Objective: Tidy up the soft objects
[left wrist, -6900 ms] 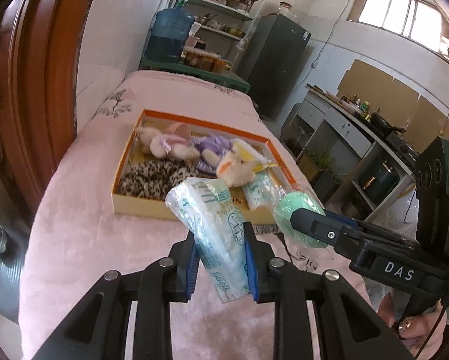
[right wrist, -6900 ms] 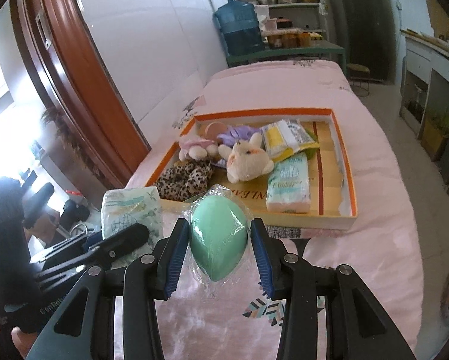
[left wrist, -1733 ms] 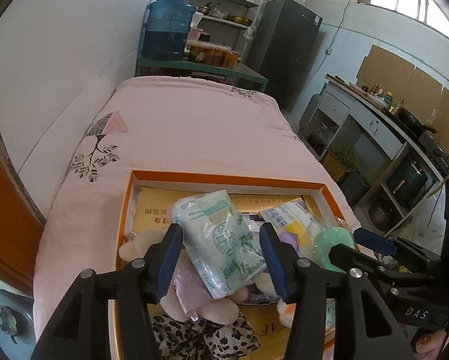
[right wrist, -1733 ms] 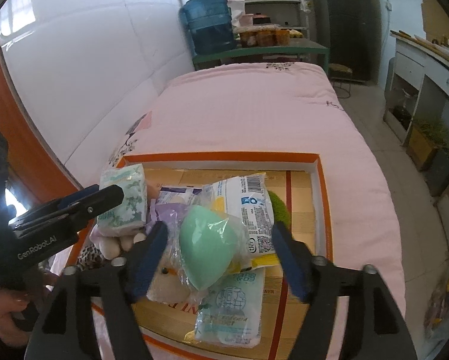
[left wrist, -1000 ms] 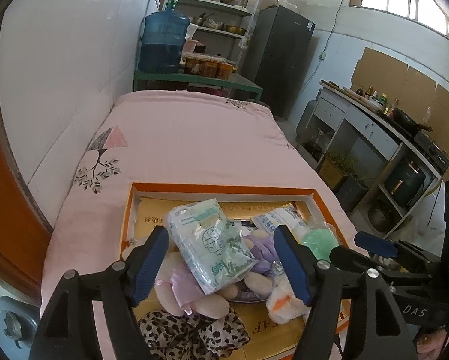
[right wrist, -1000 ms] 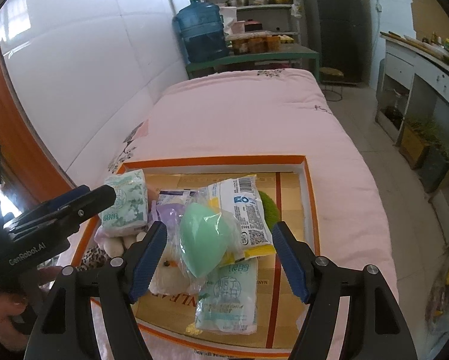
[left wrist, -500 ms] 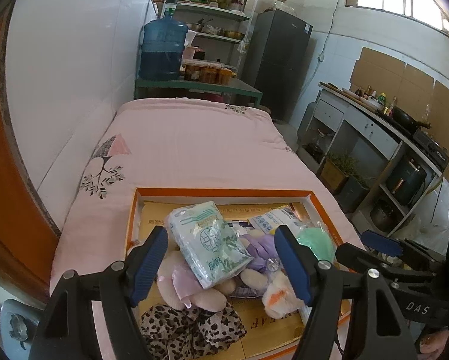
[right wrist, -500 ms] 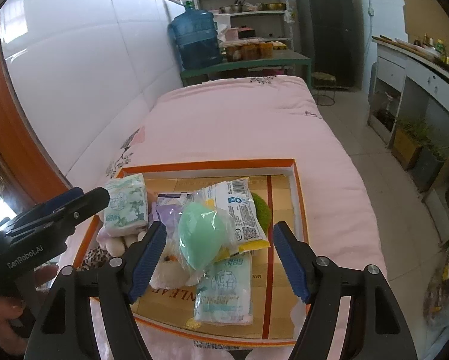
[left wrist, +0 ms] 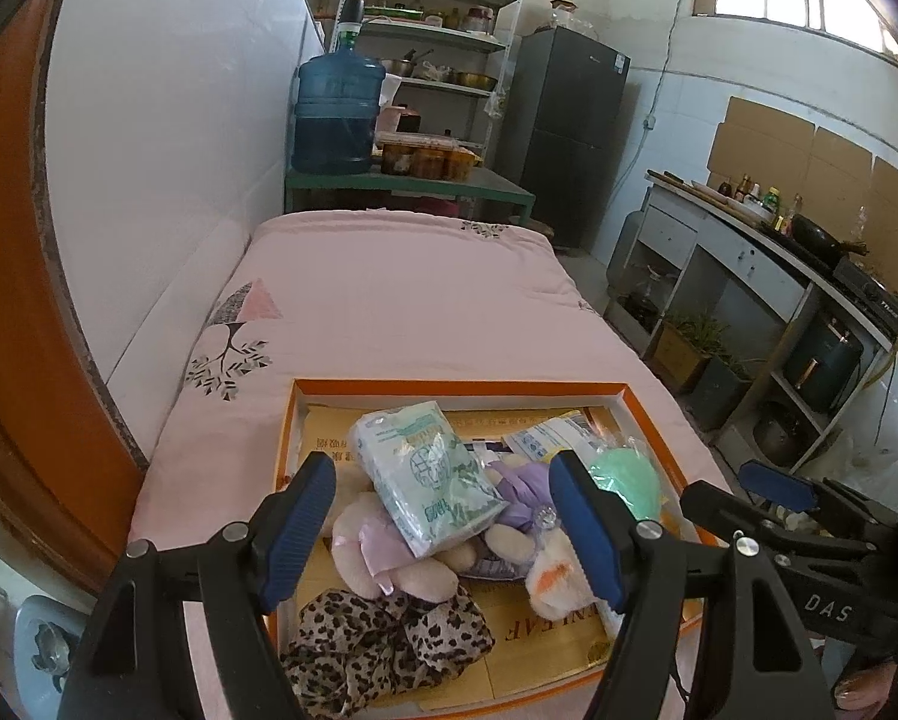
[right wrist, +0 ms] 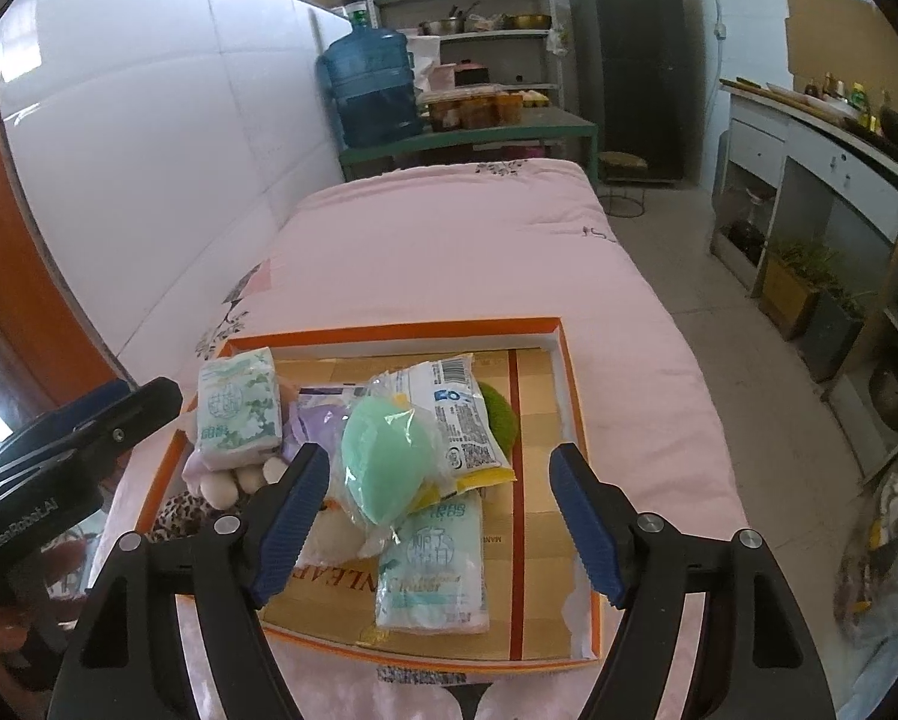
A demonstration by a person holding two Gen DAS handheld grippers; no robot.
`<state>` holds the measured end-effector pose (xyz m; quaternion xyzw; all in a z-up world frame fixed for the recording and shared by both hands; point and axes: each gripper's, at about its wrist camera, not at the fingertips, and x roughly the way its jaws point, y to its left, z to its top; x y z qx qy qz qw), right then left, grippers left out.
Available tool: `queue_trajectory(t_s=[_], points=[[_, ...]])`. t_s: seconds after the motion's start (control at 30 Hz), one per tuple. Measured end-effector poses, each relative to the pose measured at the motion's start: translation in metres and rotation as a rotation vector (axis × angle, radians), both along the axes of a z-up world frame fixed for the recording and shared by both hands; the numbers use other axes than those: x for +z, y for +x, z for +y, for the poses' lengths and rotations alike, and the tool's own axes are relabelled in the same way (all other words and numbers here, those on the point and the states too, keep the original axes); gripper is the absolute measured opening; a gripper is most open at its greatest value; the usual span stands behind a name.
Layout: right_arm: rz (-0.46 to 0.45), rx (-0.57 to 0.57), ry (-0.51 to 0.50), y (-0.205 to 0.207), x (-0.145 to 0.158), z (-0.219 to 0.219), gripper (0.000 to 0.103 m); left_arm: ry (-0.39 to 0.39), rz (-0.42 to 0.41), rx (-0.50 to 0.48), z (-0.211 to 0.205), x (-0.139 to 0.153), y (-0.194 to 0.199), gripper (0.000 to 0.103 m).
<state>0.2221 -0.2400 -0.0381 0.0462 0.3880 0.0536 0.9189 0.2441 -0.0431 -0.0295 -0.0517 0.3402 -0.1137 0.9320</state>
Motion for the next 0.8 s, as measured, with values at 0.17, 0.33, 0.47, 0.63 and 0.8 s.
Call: queue_trajectory(t_s=[0.17, 0.33, 0.47, 0.63, 0.8], points=[[0.001, -0.001, 0.000, -0.008, 0.002, 0.002, 0.077, -0.005, -0.003, -0.003, 0.002, 0.002, -0.006, 0.073], [-0.004, -0.010, -0.006, -0.021, 0.007, 0.004, 0.077, -0.003, -0.011, -0.005, 0.003, 0.007, -0.016, 0.073], [-0.009, -0.009, 0.000, -0.033, 0.013, 0.005, 0.077, 0.007, -0.012, -0.011, 0.001, 0.012, -0.025, 0.073], [-0.019, -0.014, -0.008, -0.049, 0.018, 0.008, 0.077, 0.001, -0.023, -0.009, 0.002, 0.018, -0.042, 0.073], [-0.019, -0.012, -0.026, -0.063, 0.024, 0.013, 0.077, 0.002, -0.018, -0.002, 0.001, 0.022, -0.056, 0.073]])
